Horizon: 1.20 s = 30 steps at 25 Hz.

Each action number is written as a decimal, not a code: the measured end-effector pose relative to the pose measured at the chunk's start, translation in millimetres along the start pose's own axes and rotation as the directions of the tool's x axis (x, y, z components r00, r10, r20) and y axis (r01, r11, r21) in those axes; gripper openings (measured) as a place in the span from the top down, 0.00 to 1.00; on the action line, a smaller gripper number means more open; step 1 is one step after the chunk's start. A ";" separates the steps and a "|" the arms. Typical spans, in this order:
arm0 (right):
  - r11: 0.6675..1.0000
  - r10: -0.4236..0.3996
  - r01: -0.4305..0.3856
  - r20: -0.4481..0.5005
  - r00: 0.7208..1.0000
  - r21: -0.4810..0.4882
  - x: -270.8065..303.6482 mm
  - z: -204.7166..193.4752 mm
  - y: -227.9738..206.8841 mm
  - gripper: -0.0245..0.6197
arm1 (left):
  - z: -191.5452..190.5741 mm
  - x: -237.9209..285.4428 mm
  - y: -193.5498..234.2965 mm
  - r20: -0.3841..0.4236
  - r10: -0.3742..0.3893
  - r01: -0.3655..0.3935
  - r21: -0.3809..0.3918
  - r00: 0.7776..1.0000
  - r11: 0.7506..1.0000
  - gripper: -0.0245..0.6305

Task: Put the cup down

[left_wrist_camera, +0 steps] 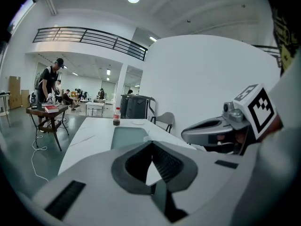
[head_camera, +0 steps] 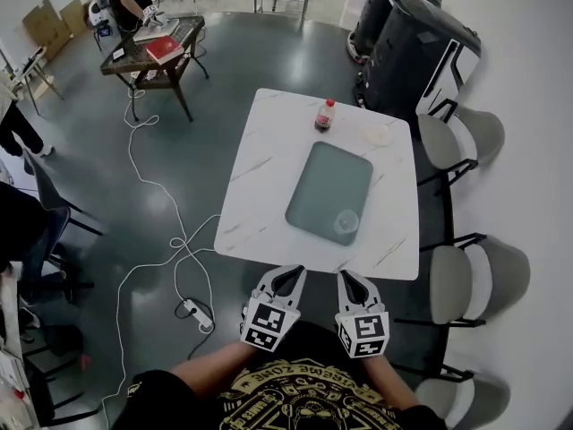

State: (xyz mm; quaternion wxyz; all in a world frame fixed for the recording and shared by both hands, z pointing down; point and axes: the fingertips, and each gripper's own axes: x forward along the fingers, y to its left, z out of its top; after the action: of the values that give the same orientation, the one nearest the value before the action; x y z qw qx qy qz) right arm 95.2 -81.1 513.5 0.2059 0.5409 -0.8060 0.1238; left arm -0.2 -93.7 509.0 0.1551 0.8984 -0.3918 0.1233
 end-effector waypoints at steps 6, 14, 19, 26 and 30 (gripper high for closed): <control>1.000 0.029 -0.029 0.041 0.999 0.000 -27.8 -1.7 -5.2 0.95 | -2.3 -2.3 -30.1 0.001 0.003 -0.003 -0.004 1.000 1.000 0.95; 0.997 0.070 -0.067 0.090 0.994 -0.028 -90.3 -13.8 -37.9 0.95 | 7.3 -6.8 -99.0 0.029 0.059 -0.059 0.007 0.998 0.998 0.95; 0.990 0.132 -0.124 0.119 0.984 -0.070 -137.0 -17.1 -46.8 0.95 | 11.0 -21.7 -153.4 0.052 0.114 -0.114 0.001 0.992 0.993 0.95; 0.971 0.233 -0.221 0.144 0.962 -0.096 -173.6 -30.6 -49.0 0.95 | -4.5 -55.7 -196.0 0.061 0.256 -0.255 -0.022 0.965 0.967 0.95; 0.961 0.270 -0.258 0.151 0.951 -0.096 -188.2 -32.7 -48.4 0.95 | -10.7 -71.9 -206.3 0.048 0.320 -0.319 -0.037 0.946 0.947 0.95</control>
State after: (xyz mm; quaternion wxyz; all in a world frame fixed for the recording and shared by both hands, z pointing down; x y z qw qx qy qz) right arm 208.5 68.6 453.6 0.1411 0.4283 -0.8894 0.0752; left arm 104.2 91.2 456.6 0.1354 0.8237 -0.5380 0.1170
